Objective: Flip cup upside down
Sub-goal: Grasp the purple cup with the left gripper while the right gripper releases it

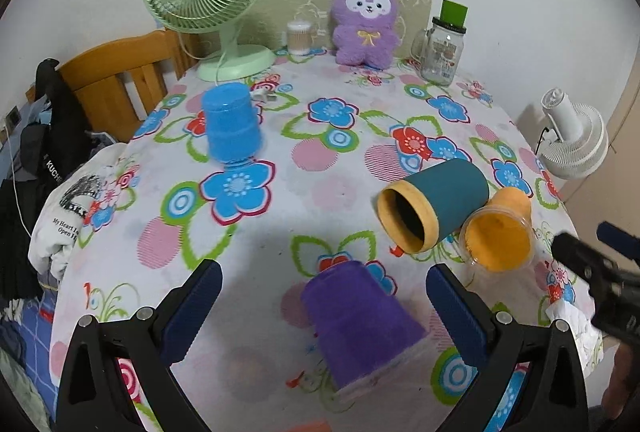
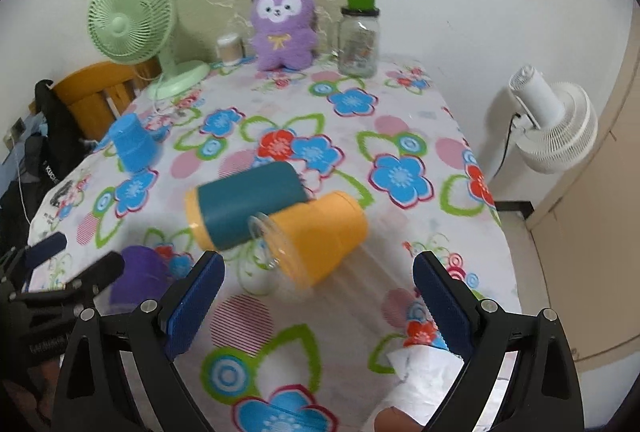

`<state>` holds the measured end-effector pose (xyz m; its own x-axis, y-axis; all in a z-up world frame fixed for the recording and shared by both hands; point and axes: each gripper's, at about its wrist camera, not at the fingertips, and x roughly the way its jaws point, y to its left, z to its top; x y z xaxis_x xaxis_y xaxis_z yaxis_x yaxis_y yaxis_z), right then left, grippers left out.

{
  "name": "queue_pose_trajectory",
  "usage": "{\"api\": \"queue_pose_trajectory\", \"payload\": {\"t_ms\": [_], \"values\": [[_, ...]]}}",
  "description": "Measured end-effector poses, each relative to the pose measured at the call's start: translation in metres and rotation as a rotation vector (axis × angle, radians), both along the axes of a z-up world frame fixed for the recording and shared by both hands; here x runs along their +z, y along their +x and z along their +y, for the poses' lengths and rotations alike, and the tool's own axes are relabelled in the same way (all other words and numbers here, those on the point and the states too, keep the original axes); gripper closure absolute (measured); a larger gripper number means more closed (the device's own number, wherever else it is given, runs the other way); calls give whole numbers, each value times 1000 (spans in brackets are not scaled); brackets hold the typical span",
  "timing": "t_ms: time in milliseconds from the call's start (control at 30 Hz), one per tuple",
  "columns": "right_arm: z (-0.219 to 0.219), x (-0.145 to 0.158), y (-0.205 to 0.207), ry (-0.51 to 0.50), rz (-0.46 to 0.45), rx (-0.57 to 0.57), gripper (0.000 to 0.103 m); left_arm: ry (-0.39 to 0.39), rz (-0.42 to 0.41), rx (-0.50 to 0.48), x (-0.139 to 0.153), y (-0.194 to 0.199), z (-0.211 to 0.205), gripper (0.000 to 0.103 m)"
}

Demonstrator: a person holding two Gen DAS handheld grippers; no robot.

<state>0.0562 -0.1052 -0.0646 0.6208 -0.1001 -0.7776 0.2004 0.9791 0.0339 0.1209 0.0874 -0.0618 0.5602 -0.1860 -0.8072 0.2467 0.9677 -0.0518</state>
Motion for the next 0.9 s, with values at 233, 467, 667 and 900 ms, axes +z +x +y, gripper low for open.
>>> {"api": "queue_pose_trajectory", "payload": {"t_ms": [233,467,667,900], "values": [[-5,-15,-1,19,23,18,6,5,109,26,-24,18,-7,0],[-5,-22,3,39,29,37,6,-14,224,61,-47,30,-4,0],[1,-24,5,32,33,69,6,-40,264,76,-56,35,-3,13],[18,-32,5,4,64,125,6,-79,301,58,-60,35,-5,32]]}}
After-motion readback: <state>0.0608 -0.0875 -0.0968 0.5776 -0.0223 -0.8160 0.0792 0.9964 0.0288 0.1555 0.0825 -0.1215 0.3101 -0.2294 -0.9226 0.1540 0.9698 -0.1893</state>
